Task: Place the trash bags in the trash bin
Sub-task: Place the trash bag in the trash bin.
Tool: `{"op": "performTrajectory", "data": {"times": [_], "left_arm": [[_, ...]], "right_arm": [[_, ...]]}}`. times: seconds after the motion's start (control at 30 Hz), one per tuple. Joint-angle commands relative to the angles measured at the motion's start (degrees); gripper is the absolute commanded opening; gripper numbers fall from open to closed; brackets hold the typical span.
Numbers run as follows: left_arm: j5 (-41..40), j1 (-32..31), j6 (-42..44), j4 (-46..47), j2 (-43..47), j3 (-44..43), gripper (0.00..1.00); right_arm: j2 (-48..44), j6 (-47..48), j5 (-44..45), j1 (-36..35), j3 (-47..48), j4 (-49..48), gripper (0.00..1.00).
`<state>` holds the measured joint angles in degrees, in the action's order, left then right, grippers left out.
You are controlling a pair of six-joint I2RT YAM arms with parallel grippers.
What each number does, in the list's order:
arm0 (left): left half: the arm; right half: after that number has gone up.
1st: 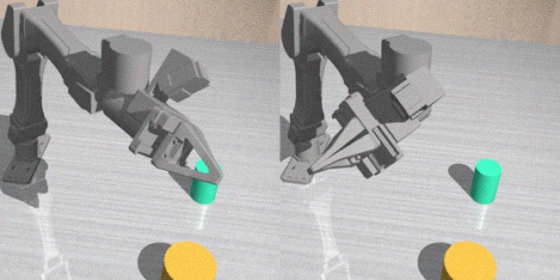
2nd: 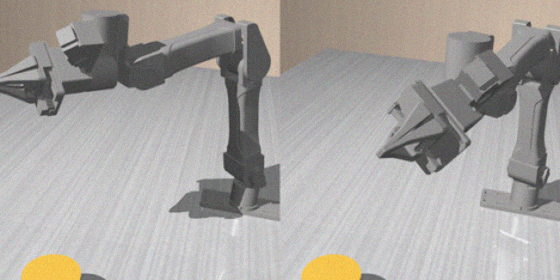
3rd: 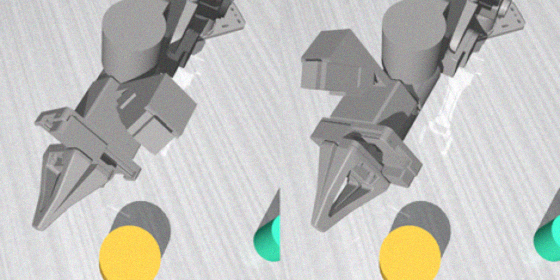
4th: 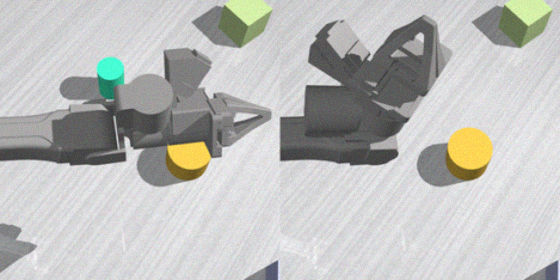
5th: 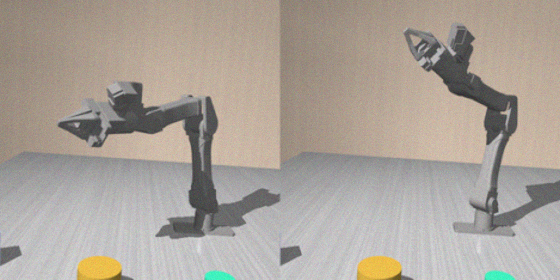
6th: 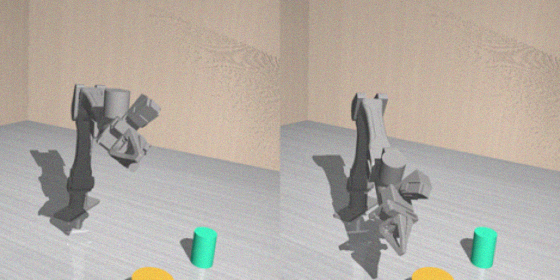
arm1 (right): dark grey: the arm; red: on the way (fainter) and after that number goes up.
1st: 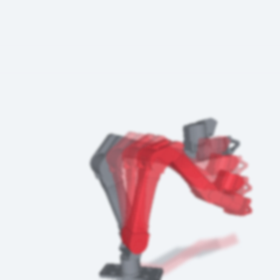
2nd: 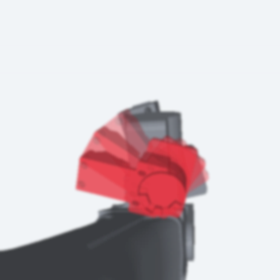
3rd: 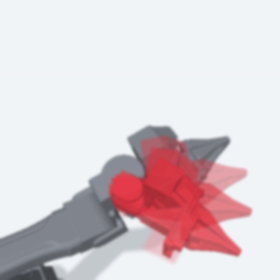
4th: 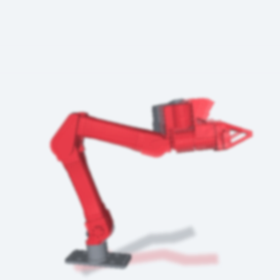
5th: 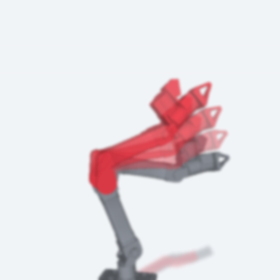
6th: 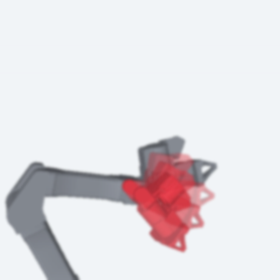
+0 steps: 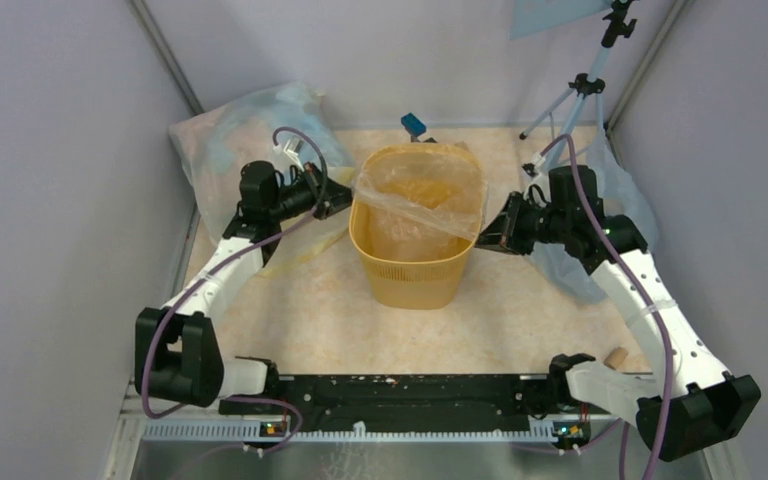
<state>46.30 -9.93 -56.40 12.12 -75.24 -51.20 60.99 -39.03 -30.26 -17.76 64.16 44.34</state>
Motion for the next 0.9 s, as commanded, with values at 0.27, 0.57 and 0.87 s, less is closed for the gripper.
{"op": "performTrajectory", "data": {"times": [0.27, 0.57, 0.87], "left_arm": [[0.21, -7.78, -2.01, 12.38, -14.38, -5.92, 0.0], [2.05, -9.3, -4.73, 19.35, -27.38, -17.52, 0.0], [2.03, -8.6, -2.68, 15.59, -23.41, -18.37, 0.15]], "right_arm": [[4.38, 1.91, 0.43, -0.55, 1.81, -6.47, 0.0], [4.59, 2.63, 0.12, -0.81, 2.22, -8.81, 0.0], [-1.95, 7.44, 7.84, 0.71, 4.52, 3.95, 0.03]]}}
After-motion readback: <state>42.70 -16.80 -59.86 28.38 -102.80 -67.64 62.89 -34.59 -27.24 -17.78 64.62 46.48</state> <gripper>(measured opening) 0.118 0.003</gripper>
